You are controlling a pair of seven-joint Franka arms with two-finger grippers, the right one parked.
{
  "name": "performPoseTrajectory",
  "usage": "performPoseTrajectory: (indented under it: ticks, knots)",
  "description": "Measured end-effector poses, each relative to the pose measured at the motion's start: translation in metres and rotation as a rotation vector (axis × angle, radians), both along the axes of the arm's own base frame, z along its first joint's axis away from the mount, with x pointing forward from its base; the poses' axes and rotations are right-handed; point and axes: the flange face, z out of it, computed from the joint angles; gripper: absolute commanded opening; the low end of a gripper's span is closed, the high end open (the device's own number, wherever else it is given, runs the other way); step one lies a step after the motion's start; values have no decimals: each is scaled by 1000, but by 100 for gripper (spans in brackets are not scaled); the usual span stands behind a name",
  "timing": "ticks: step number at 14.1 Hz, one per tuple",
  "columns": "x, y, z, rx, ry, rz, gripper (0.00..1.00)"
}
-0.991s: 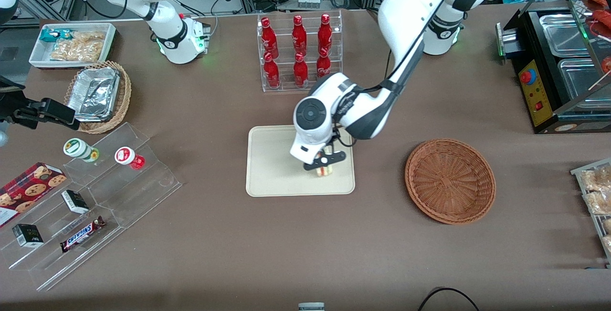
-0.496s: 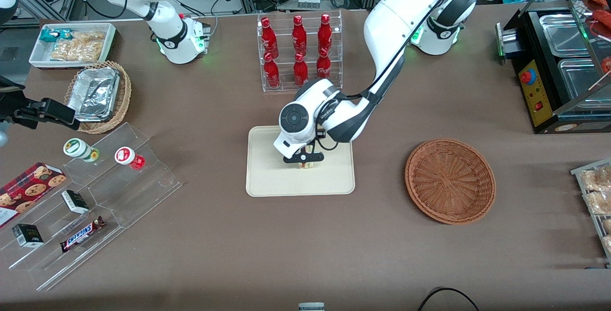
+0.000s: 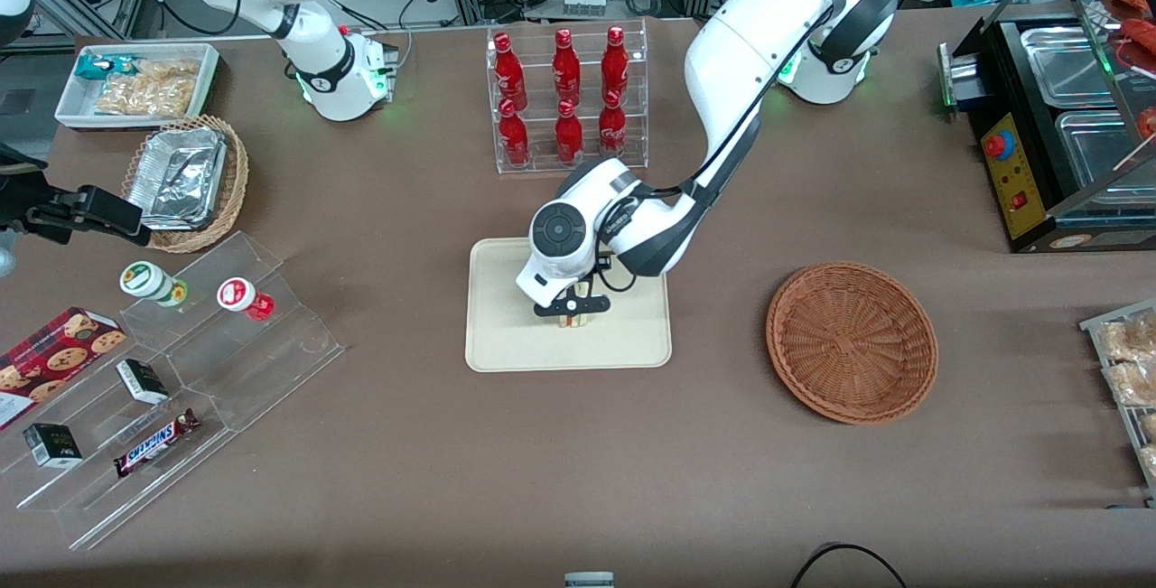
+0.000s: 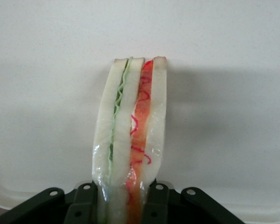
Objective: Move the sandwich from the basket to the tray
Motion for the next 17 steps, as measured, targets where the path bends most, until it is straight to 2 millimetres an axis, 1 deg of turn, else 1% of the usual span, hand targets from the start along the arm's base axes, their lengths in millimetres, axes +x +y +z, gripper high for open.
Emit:
performPoseTrajectory:
  ticks: [2,3,4,5,6,7,9,10,11,12,13,15,17]
  knots:
    - [1,0,2,-1,-3,12,100]
    - [3,-1,6,-4,-8,14,100]
    - [6,-1,15,-6,-13,16,100]
    - [10,1,31,-4,-20,18,100]
    - [16,8,57,7,-25,24,100]
    - [24,21,89,19,-29,36,100]
    - [40,63,160,41,-34,42,100]
    - [47,92,191,46,-36,25,100]
    - [53,123,215,50,-35,5,100]
    - [58,156,231,57,-24,-17,100]
    - [61,191,243,64,-8,-36,100]
    - [66,252,258,69,21,-65,100]
    - [67,307,276,63,31,-77,100]
